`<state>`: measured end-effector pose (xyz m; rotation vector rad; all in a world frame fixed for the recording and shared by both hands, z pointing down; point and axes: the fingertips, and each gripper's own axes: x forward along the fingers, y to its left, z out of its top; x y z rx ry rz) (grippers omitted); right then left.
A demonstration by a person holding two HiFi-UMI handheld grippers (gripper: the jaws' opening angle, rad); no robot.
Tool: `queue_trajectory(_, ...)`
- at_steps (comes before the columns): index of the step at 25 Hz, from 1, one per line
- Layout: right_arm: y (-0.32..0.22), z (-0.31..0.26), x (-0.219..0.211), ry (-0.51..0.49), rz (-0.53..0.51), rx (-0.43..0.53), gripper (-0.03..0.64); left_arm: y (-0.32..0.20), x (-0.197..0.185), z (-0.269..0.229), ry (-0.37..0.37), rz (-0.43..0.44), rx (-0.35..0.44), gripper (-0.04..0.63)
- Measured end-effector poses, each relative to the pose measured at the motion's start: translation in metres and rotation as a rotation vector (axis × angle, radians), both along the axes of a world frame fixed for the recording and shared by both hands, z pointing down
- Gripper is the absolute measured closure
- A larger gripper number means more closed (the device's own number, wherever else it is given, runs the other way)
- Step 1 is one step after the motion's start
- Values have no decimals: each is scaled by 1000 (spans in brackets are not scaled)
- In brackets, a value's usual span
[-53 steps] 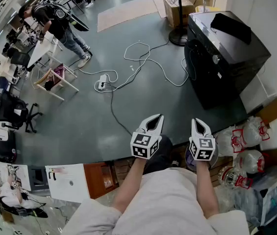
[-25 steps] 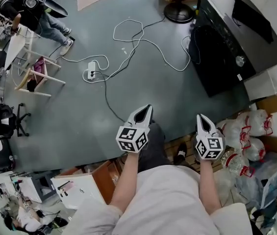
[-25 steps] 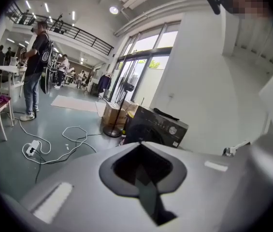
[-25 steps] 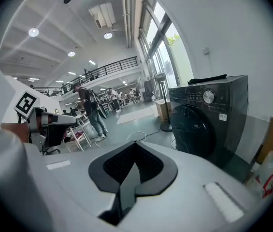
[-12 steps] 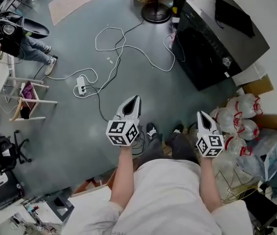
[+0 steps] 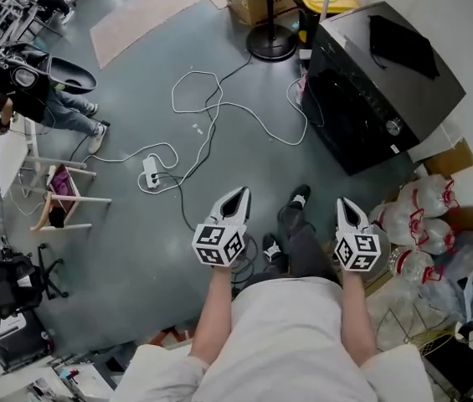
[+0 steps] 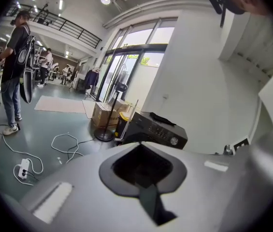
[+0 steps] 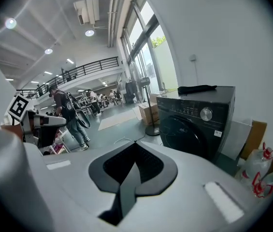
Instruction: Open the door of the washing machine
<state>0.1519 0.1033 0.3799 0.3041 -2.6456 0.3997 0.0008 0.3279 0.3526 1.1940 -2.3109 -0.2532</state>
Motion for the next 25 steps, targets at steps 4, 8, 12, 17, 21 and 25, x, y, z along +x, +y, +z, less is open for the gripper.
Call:
queue_trajectory(4,-13,17,-34,10,-3,-31,615,-4,-26,16,40,-15,-19,538)
queue_trajectory(8,-39,49,-68,59,18,-97,615,-31,-54,41,74,34,-95,538)
queue_trajectory(12,-80,76,-116,50,82,-174,615,-80,-87,80,120,127,-148,538)
queue_trajectory(17,-145,109,-176,32,148,-162,615,-185,-133,139,117,289,-161,539)
queue_trajectory(21,-200,147,-213,50,139,-124,617,-270,-171,176,94,345,-138,538)
queue_trajectory(25,-245,164,-246,57,168,-72,617,-326,-212,199,43,404,-137,538)
